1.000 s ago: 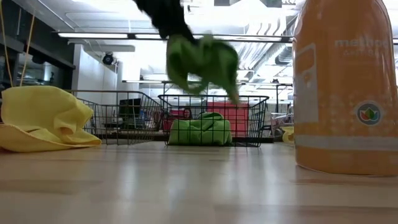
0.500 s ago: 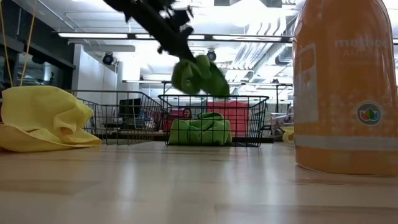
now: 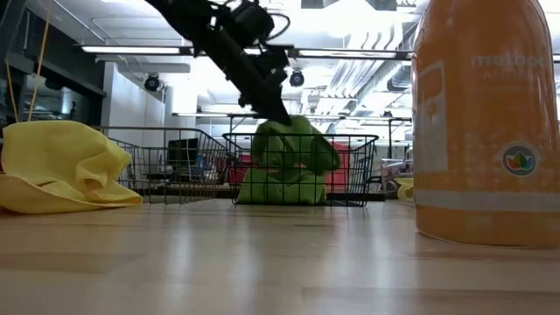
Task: Sort microfiber towel by color & place in baskets
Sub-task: Put the top green microfiber towel into the black wire basket, then put the yellow microfiber towel into the transparent bin
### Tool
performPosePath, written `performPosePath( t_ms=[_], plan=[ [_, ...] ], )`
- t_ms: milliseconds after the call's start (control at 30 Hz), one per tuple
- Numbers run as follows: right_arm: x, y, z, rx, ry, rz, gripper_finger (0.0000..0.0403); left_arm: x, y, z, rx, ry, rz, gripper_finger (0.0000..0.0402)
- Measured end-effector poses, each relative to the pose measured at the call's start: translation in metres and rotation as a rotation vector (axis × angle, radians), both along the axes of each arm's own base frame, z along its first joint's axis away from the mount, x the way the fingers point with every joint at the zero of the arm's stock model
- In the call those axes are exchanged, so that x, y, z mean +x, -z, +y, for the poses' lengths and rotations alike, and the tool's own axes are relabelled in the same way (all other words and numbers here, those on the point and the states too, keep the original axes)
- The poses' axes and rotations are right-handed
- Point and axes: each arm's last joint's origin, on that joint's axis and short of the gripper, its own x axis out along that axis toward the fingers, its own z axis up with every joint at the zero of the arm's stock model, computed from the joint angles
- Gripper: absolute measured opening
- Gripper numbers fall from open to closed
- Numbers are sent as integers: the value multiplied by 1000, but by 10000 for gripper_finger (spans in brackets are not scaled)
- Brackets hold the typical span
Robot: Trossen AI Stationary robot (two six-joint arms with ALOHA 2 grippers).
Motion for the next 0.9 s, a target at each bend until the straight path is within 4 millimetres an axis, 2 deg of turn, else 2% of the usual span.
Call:
performPosePath(
  t_ms=[167,300,400,567,733,833,900],
  plan=[
    [0,0,0,2,-2,0,268,-15,-20,-5,-36,-33,-13,148],
    [0,0,1,15,-20,8,268,-33,-42,-19,-73,-40,-20,204],
    [1,1,1,30,-39,16,268,-55,-59,-36,-156,-37,6,230],
    [1,1,2,55,-73,31,268,-106,-84,-82,-351,-186,26,233],
    [2,1,3,72,-88,22,268,-163,-77,-138,-392,-395,86,228],
    [2,1,4,80,-96,23,268,-194,-61,-162,-456,-559,237,228],
    [2,0,4,79,-96,23,268,-209,-50,-172,-441,-650,337,227]
  ],
)
